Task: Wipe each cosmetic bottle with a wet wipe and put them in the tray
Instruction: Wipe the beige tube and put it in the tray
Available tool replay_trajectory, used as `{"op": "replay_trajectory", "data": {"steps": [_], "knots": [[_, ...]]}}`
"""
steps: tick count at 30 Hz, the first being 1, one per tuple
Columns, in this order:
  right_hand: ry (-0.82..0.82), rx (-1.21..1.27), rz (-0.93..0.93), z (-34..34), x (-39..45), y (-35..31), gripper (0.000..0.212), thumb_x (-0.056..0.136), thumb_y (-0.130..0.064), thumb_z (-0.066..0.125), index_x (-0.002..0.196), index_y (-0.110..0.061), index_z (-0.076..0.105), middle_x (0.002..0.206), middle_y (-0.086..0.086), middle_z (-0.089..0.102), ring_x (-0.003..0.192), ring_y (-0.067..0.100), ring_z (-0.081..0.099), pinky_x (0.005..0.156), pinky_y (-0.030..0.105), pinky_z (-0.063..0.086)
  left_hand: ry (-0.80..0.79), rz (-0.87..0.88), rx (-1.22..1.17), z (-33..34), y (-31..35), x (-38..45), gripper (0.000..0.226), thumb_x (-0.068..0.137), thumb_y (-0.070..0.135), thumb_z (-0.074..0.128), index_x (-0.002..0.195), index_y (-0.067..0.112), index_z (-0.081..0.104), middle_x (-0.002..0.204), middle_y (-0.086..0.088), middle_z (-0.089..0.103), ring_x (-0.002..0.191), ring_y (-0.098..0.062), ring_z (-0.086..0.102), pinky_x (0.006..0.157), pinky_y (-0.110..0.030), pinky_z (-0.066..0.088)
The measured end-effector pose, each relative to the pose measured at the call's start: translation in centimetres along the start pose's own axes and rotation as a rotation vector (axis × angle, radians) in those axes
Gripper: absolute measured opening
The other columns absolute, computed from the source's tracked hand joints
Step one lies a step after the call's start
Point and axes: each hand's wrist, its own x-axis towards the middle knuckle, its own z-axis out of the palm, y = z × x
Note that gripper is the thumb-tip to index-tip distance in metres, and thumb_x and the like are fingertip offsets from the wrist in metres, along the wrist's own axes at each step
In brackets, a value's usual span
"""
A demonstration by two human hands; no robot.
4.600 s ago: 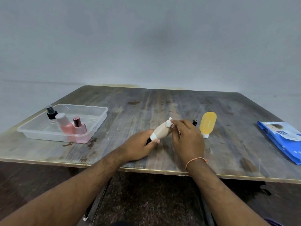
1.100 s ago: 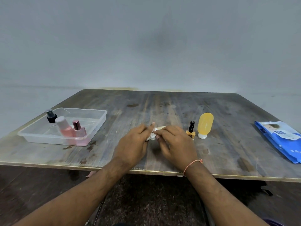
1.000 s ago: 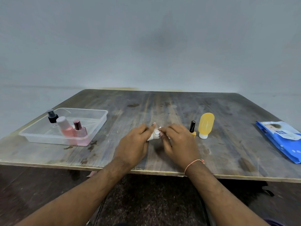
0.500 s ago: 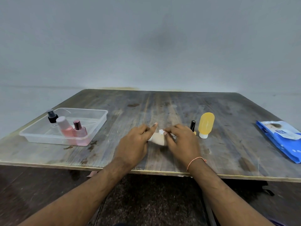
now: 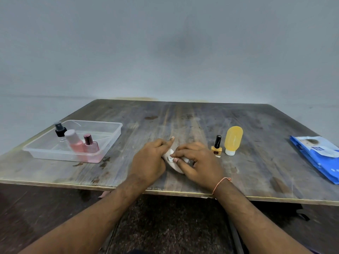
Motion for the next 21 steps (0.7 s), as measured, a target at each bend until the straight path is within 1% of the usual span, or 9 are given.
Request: {"op": "replay_trajectory", "data": {"steps": [3, 5, 9, 12, 15, 17, 19, 21], "knots": [[-0.012, -0.001, 0.012, 0.0, 0.1, 0.1, 0.011, 0.093, -0.028, 0.079, 0.103, -0.032, 0.082, 0.109, -0.019, 0.073, 0.099, 0.009, 0.062, 0.085, 0.032, 0.050, -0.004, -0.135, -0.112, -0.2, -0.2, 0.3, 0.083, 0.083, -0.002, 0.061, 0.154, 0.040, 0.055, 0.106, 0.018, 0.063, 0.091, -0.011, 0.062, 0.067, -0.036, 0.057], [-0.010, 0.002, 0.027, 0.0, 0.1, 0.1, 0.011, 0.093, -0.028, 0.079, 0.103, -0.032, 0.082, 0.109, -0.020, 0.073, 0.099, 0.009, 0.062, 0.084, 0.033, 0.051, -0.016, -0.187, -0.174, -0.3, -0.3, 0.4, 0.084, 0.081, -0.003, 0.060, 0.153, 0.040, 0.056, 0.102, 0.017, 0.062, 0.086, -0.009, 0.061, 0.068, -0.038, 0.058], [0.010, 0.012, 0.040, 0.1, 0.1, 0.3, 0.011, 0.094, -0.027, 0.078, 0.103, -0.031, 0.082, 0.108, -0.019, 0.072, 0.101, 0.009, 0.064, 0.085, 0.034, 0.052, 0.021, -0.266, -0.257, -0.5, -0.5, 0.6, 0.086, 0.078, -0.006, 0.060, 0.151, 0.038, 0.059, 0.097, 0.018, 0.061, 0.086, -0.006, 0.061, 0.070, -0.029, 0.054], [0.021, 0.013, 0.031, 0.1, 0.2, 0.4, 0.012, 0.095, -0.024, 0.077, 0.105, -0.028, 0.081, 0.108, -0.015, 0.072, 0.101, 0.008, 0.065, 0.085, 0.029, 0.051, 0.066, -0.340, -0.322, -0.4, -0.9, 0.7, 0.086, 0.076, -0.010, 0.060, 0.149, 0.035, 0.063, 0.097, 0.013, 0.063, 0.090, -0.006, 0.062, 0.076, -0.030, 0.056], [0.036, 0.008, 0.030, 0.2, 0.2, 0.5, 0.011, 0.095, -0.021, 0.076, 0.105, -0.024, 0.081, 0.107, -0.011, 0.072, 0.100, 0.009, 0.065, 0.085, 0.026, 0.050, 0.086, -0.387, -0.368, -0.3, -1.2, 0.7, 0.084, 0.076, -0.010, 0.060, 0.148, 0.035, 0.065, 0.104, 0.013, 0.066, 0.098, -0.008, 0.064, 0.081, -0.030, 0.055], [0.056, 0.006, 0.029, 0.2, 0.2, 0.6, 0.010, 0.096, -0.019, 0.076, 0.104, -0.022, 0.081, 0.106, -0.010, 0.071, 0.099, 0.010, 0.066, 0.084, 0.028, 0.052, 0.112, -0.439, -0.395, -0.3, -1.5, 0.7, 0.082, 0.078, -0.010, 0.059, 0.147, 0.034, 0.066, 0.117, 0.015, 0.070, 0.108, -0.009, 0.065, 0.084, -0.024, 0.053], [0.059, -0.008, 0.022, 0.3, 0.1, 0.7, 0.009, 0.096, -0.020, 0.075, 0.103, -0.022, 0.080, 0.104, -0.011, 0.071, 0.097, 0.010, 0.065, 0.081, 0.032, 0.054, 0.152, -0.516, -0.432, -0.2, -1.9, 0.8, 0.077, 0.080, -0.010, 0.058, 0.144, 0.031, 0.068, 0.130, 0.013, 0.071, 0.115, -0.008, 0.066, 0.083, -0.016, 0.050], [0.067, -0.017, 0.023, 0.4, 0.1, 0.7, 0.010, 0.098, -0.022, 0.073, 0.104, -0.022, 0.080, 0.103, -0.011, 0.070, 0.095, 0.011, 0.066, 0.079, 0.036, 0.055, 0.146, -0.536, -0.456, -0.1, -2.0, 0.9, 0.072, 0.082, -0.010, 0.058, 0.139, 0.031, 0.072, 0.132, 0.012, 0.072, 0.114, -0.006, 0.067, 0.079, -0.012, 0.049]]}}
